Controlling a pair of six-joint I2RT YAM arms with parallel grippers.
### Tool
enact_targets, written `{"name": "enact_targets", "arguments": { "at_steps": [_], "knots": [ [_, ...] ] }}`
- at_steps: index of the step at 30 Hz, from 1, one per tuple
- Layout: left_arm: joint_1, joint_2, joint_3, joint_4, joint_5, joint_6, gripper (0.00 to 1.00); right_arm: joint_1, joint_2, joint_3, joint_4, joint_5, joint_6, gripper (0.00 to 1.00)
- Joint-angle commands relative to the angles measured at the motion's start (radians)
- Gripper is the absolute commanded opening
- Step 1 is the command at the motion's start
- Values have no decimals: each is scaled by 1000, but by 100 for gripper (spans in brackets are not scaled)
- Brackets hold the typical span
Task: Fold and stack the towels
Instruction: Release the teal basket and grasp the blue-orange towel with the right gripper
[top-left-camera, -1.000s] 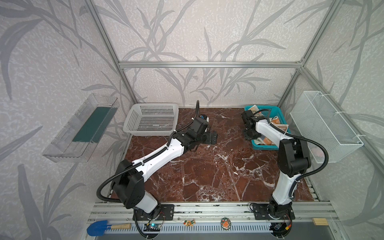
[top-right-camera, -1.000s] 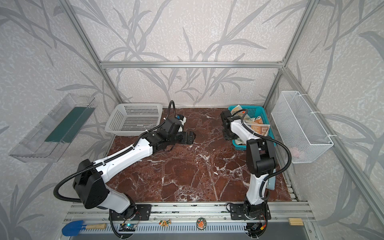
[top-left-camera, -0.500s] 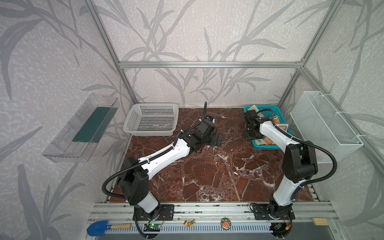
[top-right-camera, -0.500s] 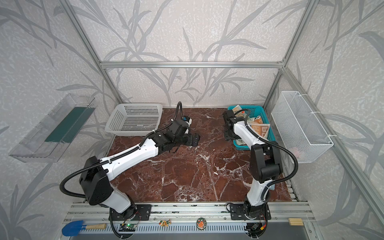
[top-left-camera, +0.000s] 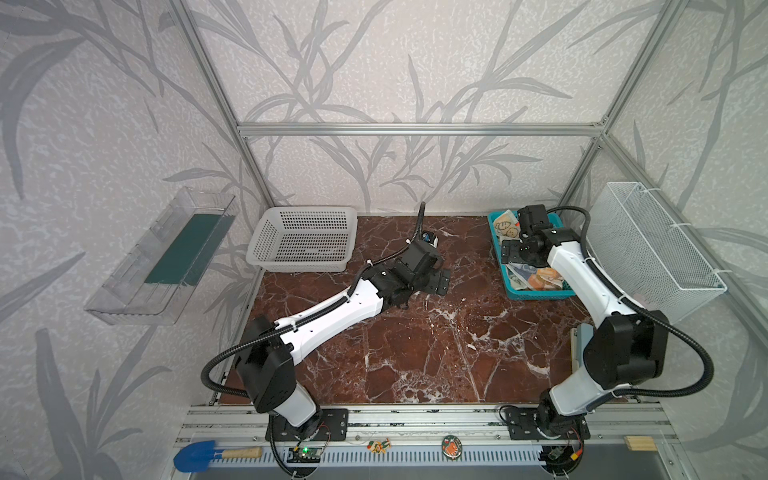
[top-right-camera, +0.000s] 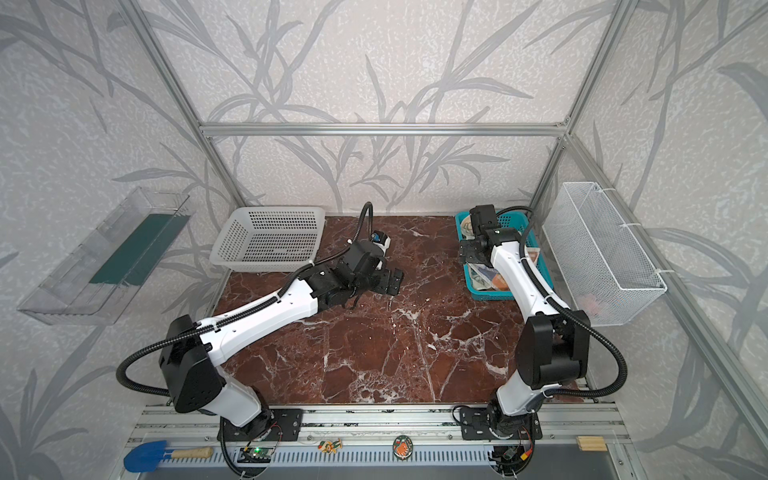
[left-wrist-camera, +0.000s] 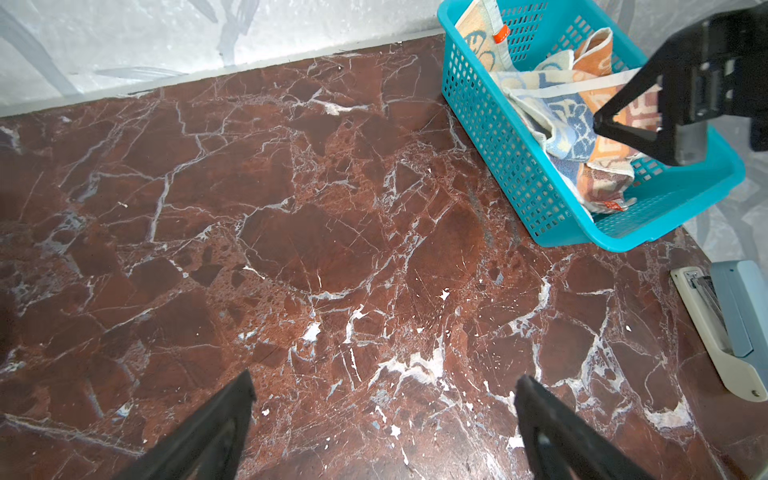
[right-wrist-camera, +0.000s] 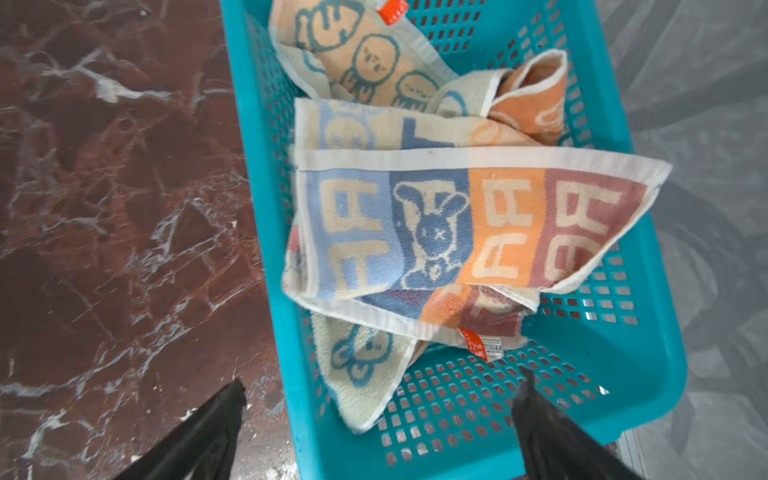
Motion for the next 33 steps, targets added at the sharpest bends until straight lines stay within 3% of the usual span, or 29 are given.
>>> {"name": "enact_targets", "arguments": {
  "at_steps": [1, 7, 12, 17, 26, 31, 33],
  "knots": [
    [-5, 30, 71, -19, -29, 30, 99, -4, 86, 42, 10, -24, 43, 100],
    [-3, 102, 168, -49, -6, 50, 99, -28, 183, 104, 12, -57, 56, 96],
    [-3, 149, 231, -77, 0, 70, 99, -83, 191, 115, 6, -131, 80, 85],
    [-3, 178, 256, -81, 0, 75, 99, -112, 173, 110, 19, -210, 64, 85],
    [-3, 198, 273, -88, -2, 69, 99, -117, 221, 139, 13, -223, 59, 84],
    [-3, 189, 266, -99, -12, 75, 99, -120, 264, 148, 13, -253, 67, 65],
    [-3, 183, 259, -102, -14, 77, 99, -121, 266, 146, 18, -266, 70, 65]
  ]
}}
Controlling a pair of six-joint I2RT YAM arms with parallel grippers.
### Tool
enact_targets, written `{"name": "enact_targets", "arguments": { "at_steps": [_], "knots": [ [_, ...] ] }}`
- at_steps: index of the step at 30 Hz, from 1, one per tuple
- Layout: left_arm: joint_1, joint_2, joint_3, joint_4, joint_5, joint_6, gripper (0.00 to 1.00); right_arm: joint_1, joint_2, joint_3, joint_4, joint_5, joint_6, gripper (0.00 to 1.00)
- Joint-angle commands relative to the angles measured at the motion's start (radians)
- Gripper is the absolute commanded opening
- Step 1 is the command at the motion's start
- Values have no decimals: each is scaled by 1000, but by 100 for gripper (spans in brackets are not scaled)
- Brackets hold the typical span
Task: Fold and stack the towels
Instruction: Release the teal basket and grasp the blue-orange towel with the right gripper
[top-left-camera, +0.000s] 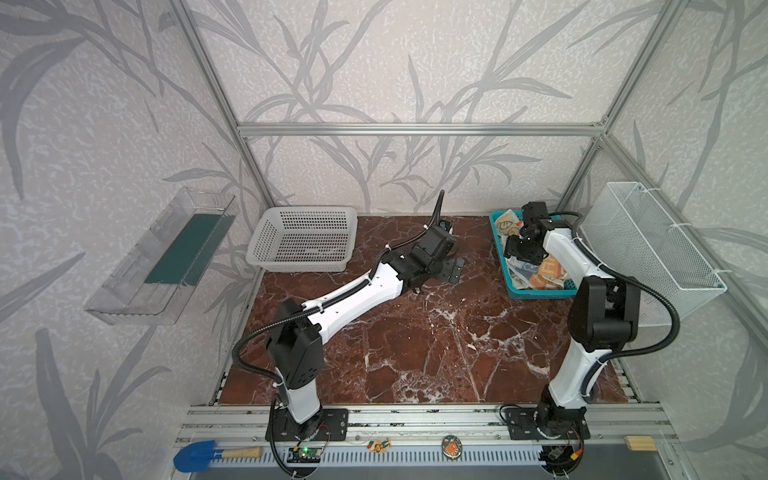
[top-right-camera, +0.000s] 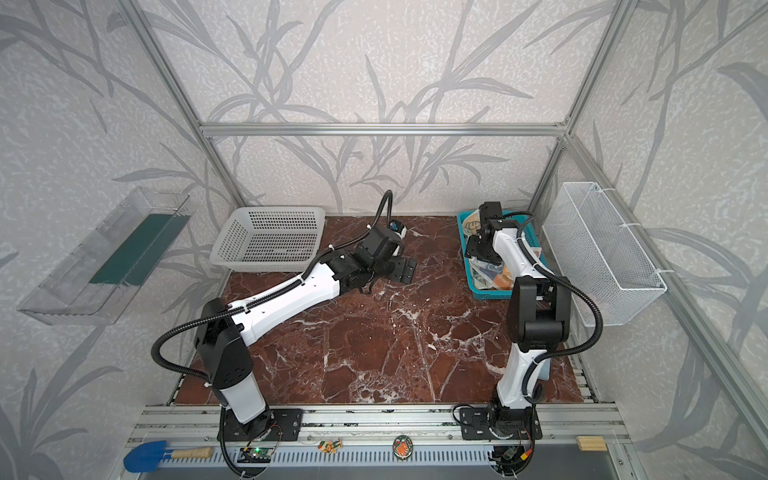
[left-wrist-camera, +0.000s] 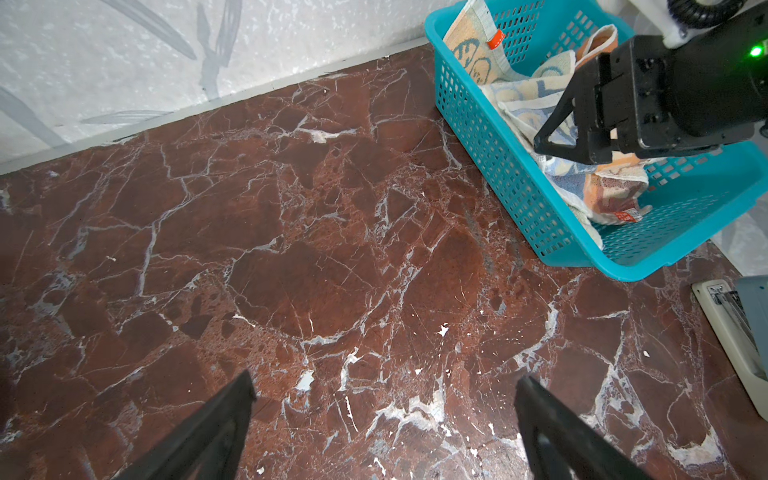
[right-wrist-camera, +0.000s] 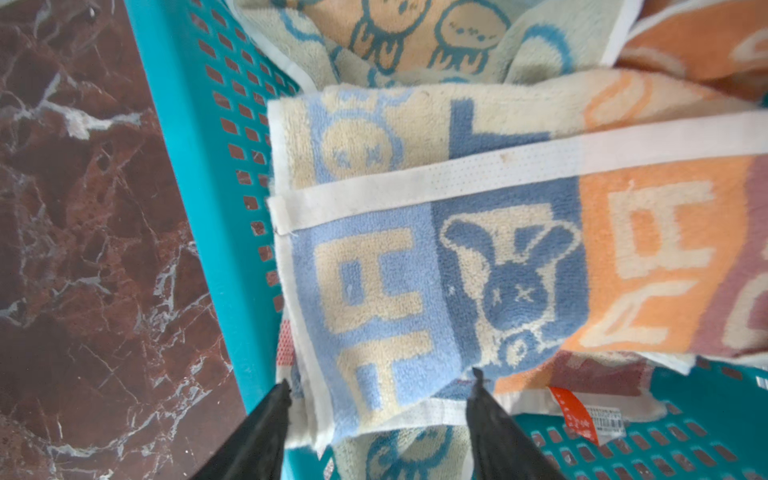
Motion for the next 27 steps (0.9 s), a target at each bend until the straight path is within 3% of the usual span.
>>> {"name": "enact_targets", "arguments": {
  "at_steps": [1, 12, 20, 27],
  "knots": [
    [-3, -11, 21, -23, -15, 11, 99, -4, 17, 14, -8, -34, 7, 64],
    [-4, -21, 13, -36, -22, 8, 99, -27, 52, 42, -10, -58, 10, 35],
    [-3, -24, 32, -59, -23, 12, 99, -32, 31, 52, -26, -92, 4, 2],
    [1, -67, 46, -85, -89, 22, 99, -20, -138, 83, -58, -175, 3, 0]
  ]
}}
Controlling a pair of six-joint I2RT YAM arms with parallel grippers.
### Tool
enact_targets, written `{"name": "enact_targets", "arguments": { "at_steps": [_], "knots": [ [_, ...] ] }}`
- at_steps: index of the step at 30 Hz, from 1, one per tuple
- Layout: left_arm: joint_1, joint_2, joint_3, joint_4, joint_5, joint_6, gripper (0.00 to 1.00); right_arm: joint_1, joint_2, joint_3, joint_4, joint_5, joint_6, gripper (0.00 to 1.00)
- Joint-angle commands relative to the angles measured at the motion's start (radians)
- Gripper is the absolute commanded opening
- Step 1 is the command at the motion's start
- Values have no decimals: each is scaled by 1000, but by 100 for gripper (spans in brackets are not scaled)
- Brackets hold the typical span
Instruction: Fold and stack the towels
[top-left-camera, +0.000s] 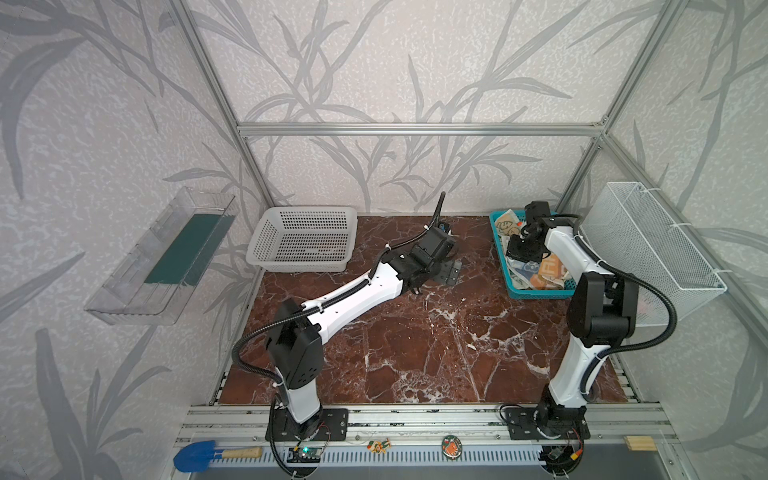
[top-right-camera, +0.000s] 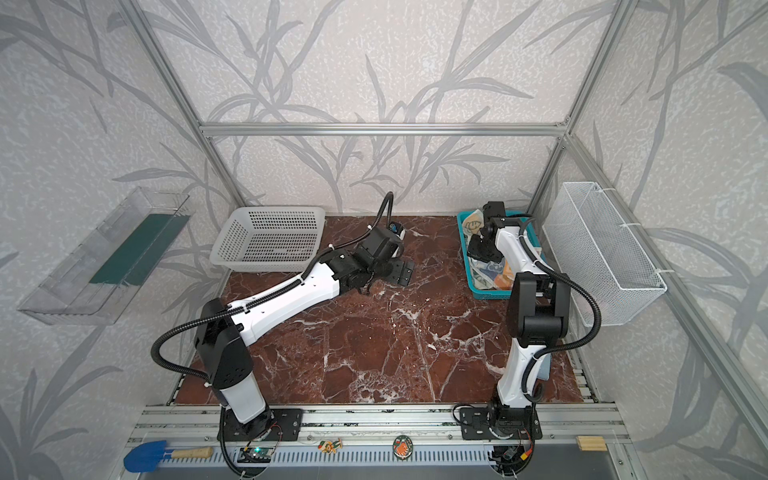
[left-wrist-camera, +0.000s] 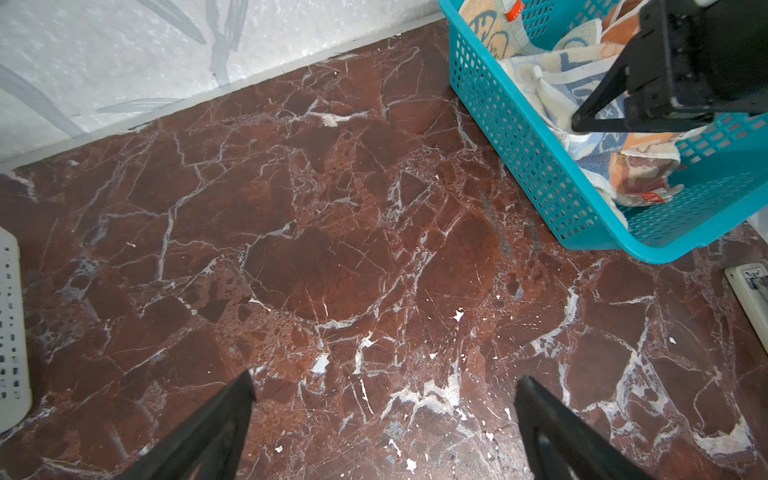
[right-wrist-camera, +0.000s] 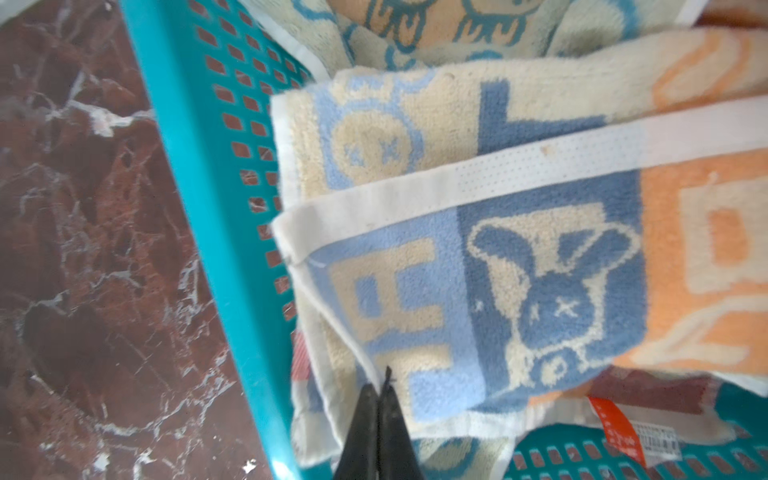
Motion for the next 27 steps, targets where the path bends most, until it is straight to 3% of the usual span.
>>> {"name": "enact_targets", "arguments": {
  "at_steps": [1, 7, 13, 18, 22, 27],
  "knots": [
    [3, -79, 32, -29, -69, 1, 99, 16, -164, 55, -26, -53, -8, 0],
    [22, -188, -30, 21, -81, -45, 99, 149, -293, 167, -53, -25, -41, 0],
    [37, -308, -128, 56, -113, -106, 99, 388, -273, 474, -191, 42, -107, 0],
    [56, -450, -247, 93, -154, -140, 99, 565, -249, 707, -254, 16, -140, 0],
    [71, -568, -336, 114, -201, -147, 99, 594, -245, 739, -213, -42, -99, 0],
    [90, -635, -380, 100, -216, -152, 99, 576, -138, 723, -245, -21, -40, 0]
  ]
}}
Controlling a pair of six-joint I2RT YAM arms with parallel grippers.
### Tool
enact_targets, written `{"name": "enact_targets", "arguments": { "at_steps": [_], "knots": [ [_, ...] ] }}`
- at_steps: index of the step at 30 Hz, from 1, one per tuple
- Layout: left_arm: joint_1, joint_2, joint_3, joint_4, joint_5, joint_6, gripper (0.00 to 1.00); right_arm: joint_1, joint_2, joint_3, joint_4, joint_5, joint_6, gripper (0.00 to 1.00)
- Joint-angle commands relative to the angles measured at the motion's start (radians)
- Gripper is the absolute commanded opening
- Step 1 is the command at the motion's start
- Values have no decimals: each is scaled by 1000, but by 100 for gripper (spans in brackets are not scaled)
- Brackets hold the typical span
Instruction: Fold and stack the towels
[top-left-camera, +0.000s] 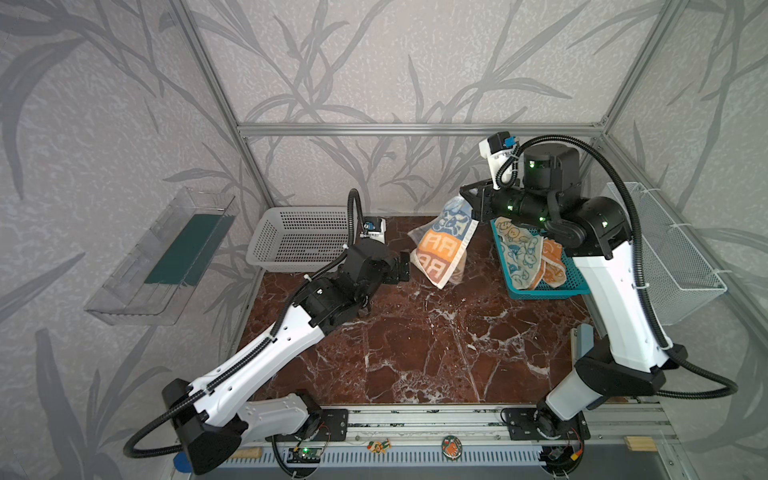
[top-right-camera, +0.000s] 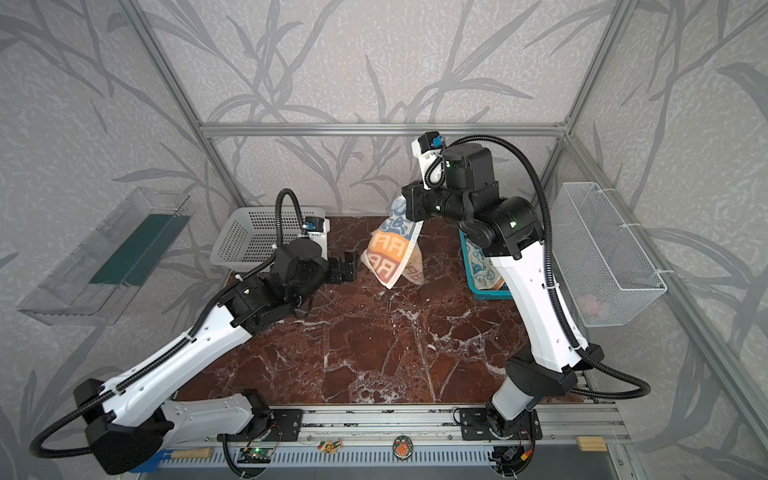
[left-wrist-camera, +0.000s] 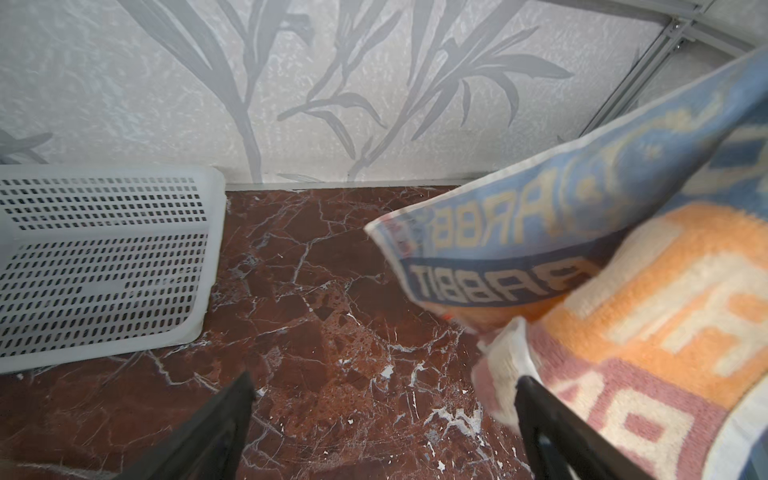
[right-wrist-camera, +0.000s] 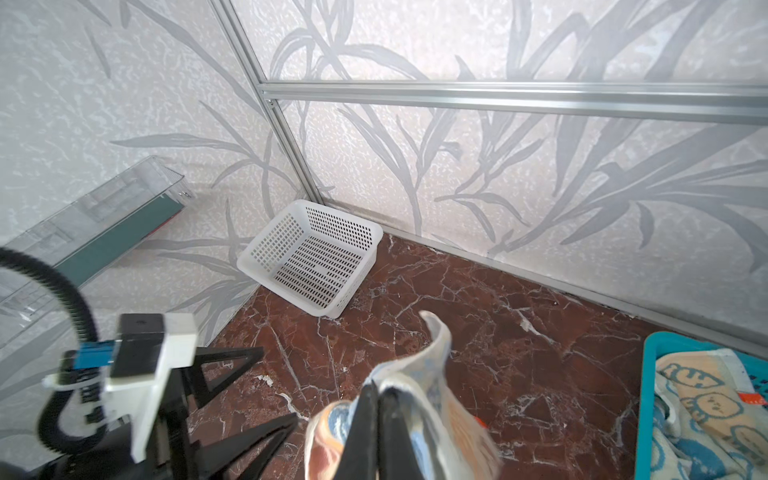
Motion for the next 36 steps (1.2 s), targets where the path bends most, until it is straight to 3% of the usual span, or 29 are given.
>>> {"name": "enact_targets", "arguments": {
  "at_steps": [1, 6, 12, 18, 22, 23, 24, 27, 29, 34, 36],
  "knots": [
    [11, -29, -17, 4, -44, -29, 99, -25, 117, -13, -42, -27, 82, 0],
    [21, -47, -40, -5, -36, -48, 99, -22, 270, 15, -40, -87, 134, 0],
    [26, -74, -82, -34, -25, -59, 99, -86, 425, 16, -157, -2, 100, 0],
    [29, -75, -123, -26, 7, -85, 99, -168, 502, -33, -109, 13, 68, 2],
    [29, -62, -126, -27, 26, -94, 99, -174, 555, 70, -165, 9, 27, 42],
    [30, -62, -132, -25, 25, -96, 99, -167, 551, 77, -174, 1, 24, 57],
    [31, -61, -139, -24, 22, -98, 99, -160, 542, 72, -177, 1, 19, 63],
    [40, -61, -159, -18, 24, -106, 99, -105, 455, -45, -134, 30, -3, 74],
    [66, -62, -167, -23, 53, -122, 99, -62, 356, -229, -46, 6, 1, 81],
    [166, -59, -196, -38, 145, -183, 99, 18, 175, -680, 248, -98, 67, 84],
    [181, -61, -210, -37, 160, -187, 99, 44, 168, -771, 300, -113, 79, 84]
  ]
}}
